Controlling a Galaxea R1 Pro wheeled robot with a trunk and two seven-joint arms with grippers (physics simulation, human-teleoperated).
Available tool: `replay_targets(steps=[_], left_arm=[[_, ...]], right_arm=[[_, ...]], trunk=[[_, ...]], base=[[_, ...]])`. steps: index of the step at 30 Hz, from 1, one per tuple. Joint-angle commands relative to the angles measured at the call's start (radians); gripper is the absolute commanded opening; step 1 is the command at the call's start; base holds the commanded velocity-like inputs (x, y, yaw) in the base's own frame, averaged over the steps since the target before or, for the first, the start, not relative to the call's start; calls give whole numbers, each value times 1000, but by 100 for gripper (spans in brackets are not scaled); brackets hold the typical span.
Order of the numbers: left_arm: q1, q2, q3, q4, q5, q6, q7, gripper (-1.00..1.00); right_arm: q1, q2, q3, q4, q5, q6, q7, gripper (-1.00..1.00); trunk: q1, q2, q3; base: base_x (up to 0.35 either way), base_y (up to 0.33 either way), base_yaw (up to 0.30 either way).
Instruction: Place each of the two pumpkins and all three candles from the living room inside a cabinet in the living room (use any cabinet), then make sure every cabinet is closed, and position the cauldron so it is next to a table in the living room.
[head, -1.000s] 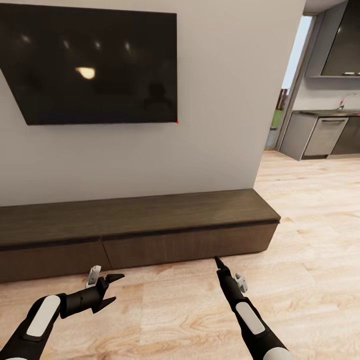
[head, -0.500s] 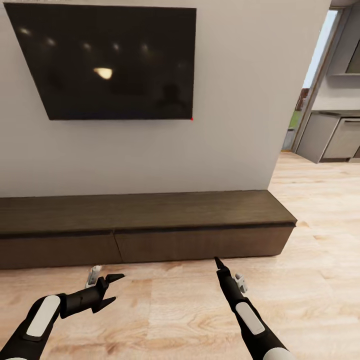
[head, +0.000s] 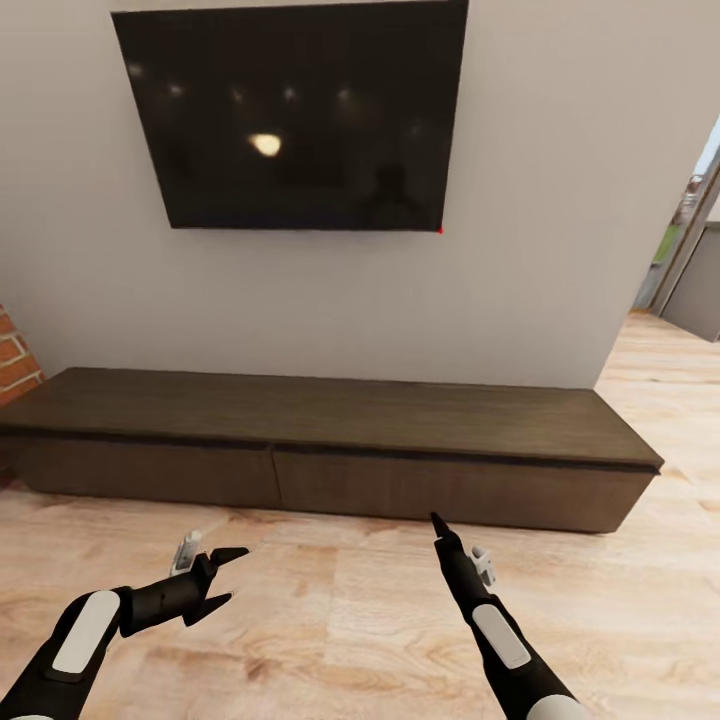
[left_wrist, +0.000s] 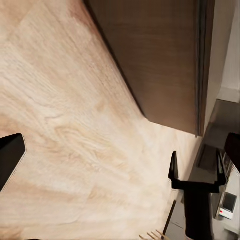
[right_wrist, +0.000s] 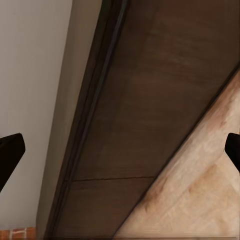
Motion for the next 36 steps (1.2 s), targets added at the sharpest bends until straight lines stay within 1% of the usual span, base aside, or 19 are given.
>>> replay_targets(steps=[1, 5, 7, 8, 10, 11, 12, 13, 14, 15, 17, 21, 27, 28, 32, 34, 36], left_arm=[[0, 0, 0, 0, 0, 0, 0, 100], [0, 0, 0, 0, 0, 0, 0, 100], [0, 0, 0, 0, 0, 0, 0, 100], [0, 0, 0, 0, 0, 0, 0, 100], [0, 0, 0, 0, 0, 0, 0, 100], [0, 0, 0, 0, 0, 0, 0, 100], [0, 0, -1, 0, 0, 0, 0, 100], [0, 0, -1, 0, 0, 0, 0, 100], [0, -1, -2, 0, -1, 0, 0, 100], [0, -1, -3, 0, -1, 0, 0, 100], [0, -1, -4, 0, -1, 0, 0, 100], [0, -1, -5, 0, -1, 0, 0, 100], [0, -1, -5, 0, -3, 0, -1, 100], [0, -1, -5, 0, -3, 0, -1, 100], [0, -1, -4, 0, -4, 0, -1, 100], [0, -1, -4, 0, -4, 0, -2, 100], [0, -1, -4, 0, -4, 0, -2, 100]], right_arm=[[0, -1, -5, -1, 1, 0, 0, 100], [0, 0, -6, -2, 10, -2, 0, 100], [0, -4, -11, -3, 5, 0, 4, 100], [0, -7, -16, -3, 0, 3, 14, 100], [0, -10, -32, -2, -19, 8, 52, 100], [0, -12, -48, -1, -42, 13, 93, 100], [0, -13, -66, 2, -76, 26, 143, 100], [0, -14, -73, 4, -93, 34, 166, 100], [0, -15, -89, 9, -139, 61, 215, 100], [0, -16, -95, 15, -163, 77, 234, 100], [0, -17, -101, 28, -191, 91, 252, 100], [0, -18, -105, 46, -228, 102, 272, 100], [0, -18, -110, 50, -240, 98, 269, 100], [0, -18, -117, 51, -244, 98, 269, 100], [0, -18, -168, 51, -251, 101, 270, 100], [0, -18, -185, 54, -252, 103, 270, 100], [0, -18, -193, 65, -253, 103, 270, 100]], trunk=[[4, -7, -3], [19, -35, -16], [27, -49, -22], [31, -56, -25], [31, -56, -25], [31, -56, -25], [31, -56, -25], [31, -56, -25], [31, -56, -25], [31, -56, -25], [31, -56, -25], [31, -56, -25], [31, -56, -25], [31, -56, -25], [31, -56, -25], [31, -56, -25], [31, -56, -25]], base=[[0, 0, 291], [0, 0, 291], [0, 0, 229], [0, 0, 120], [0, 0, 69], [0, 0, 39], [0, 0, 25], [0, 0, 20], [0, 0, 10], [0, 0, 7], [0, 0, 4], [46, -16, 2], [229, -73, 0], [162, -22, 0], [204, -36, 0], [231, -91, 0], [130, -70, 0]])
